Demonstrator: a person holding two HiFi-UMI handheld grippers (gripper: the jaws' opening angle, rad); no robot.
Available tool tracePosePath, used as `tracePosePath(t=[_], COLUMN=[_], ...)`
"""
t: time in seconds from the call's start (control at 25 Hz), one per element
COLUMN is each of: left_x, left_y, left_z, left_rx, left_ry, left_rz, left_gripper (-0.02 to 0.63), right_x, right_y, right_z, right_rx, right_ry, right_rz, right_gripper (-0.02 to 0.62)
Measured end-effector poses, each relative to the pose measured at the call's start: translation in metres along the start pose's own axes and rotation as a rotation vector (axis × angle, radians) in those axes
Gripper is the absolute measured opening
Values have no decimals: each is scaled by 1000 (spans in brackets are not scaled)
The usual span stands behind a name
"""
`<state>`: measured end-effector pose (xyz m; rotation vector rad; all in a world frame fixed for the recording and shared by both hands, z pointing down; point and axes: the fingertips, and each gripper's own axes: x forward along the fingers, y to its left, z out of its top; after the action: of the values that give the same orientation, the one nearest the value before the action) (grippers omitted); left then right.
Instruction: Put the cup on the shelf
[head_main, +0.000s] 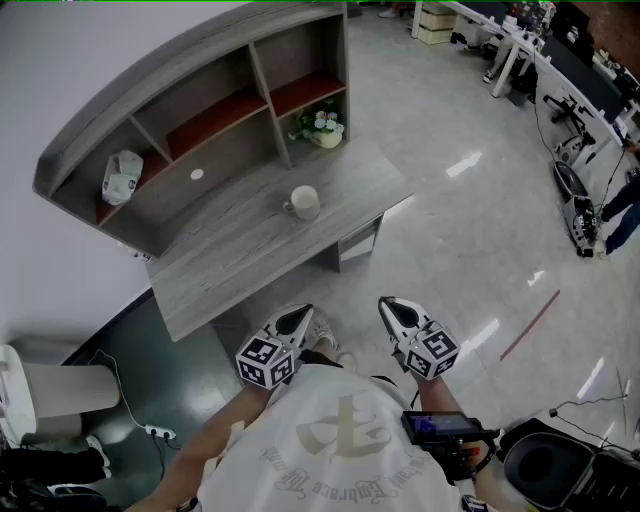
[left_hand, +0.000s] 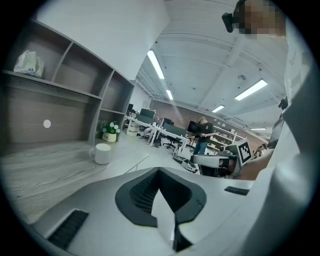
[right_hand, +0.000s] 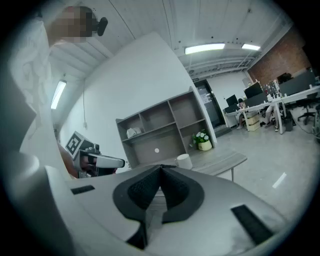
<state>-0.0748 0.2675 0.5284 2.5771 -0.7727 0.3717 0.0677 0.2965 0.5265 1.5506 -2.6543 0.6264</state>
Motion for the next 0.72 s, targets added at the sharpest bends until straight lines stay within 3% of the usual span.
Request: tracePosePath(t=[0.72], left_x=[-35], left_y=[4], left_z=[-10], left_rx=[4], left_ry=[-25], left_rz=[49], left_gripper=[2], right_x=[4], right_y=[26], right_z=[-4], right_rx=[-6], right_ry=[-19], right_rz=[33], right_gripper=[3])
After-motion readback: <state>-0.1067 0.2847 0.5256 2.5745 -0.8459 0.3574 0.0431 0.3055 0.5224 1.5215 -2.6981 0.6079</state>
